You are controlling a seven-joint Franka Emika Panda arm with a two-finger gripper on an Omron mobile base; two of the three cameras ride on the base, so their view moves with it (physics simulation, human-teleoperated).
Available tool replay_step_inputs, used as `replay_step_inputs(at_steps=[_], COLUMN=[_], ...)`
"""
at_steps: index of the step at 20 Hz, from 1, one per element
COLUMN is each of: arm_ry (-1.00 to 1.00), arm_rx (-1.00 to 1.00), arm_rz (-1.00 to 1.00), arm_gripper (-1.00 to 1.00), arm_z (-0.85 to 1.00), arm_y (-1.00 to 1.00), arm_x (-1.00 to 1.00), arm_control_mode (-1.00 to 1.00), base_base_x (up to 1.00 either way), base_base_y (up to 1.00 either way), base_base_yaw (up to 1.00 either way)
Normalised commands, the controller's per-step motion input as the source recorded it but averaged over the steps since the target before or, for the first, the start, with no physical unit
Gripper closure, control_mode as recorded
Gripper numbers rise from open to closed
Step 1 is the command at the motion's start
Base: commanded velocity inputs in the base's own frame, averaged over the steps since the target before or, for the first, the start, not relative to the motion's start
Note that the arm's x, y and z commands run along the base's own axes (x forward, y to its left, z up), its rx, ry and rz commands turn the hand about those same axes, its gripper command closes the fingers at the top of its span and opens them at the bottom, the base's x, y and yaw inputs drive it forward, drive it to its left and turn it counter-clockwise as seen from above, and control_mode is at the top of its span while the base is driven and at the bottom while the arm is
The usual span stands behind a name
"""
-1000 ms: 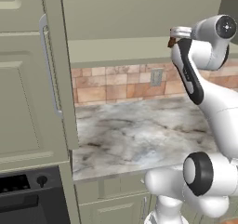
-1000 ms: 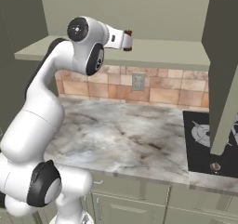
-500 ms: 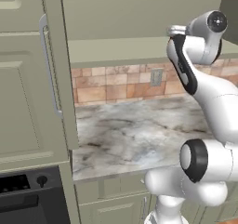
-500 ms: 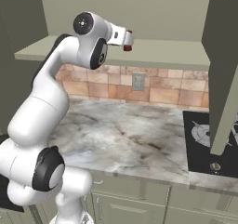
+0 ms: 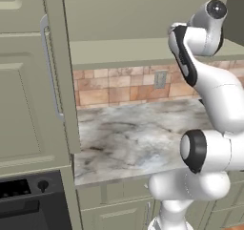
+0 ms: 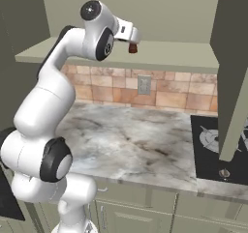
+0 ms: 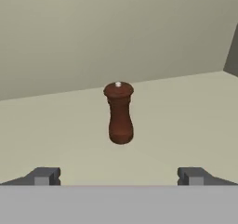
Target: Retrieve the shaker from the cabinet and place it next the steak on a plate on the dining table.
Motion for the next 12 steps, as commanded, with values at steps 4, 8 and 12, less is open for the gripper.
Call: replay_step_inputs(at_steps=[4,8,12], arm_ry=[0.00,0.00,0.00], arm_rx=[0.00,0.00,0.00], arm_rz=[0.00,0.00,0.00], arm_gripper=[-1.00,-1.00,-1.00], arm_z=[-0.03,-0.09,-0.17], arm_y=[0.00,-0.03,-0.07], arm_x=[0.31,0.32,0.28], arm_control_mode=[-1.00,-1.00,-1.00], base_base_x=[0.00,0.00,0.00], base_base_y=[0.00,0.00,0.00], base_base_yaw=[0.00,0.00,0.00])
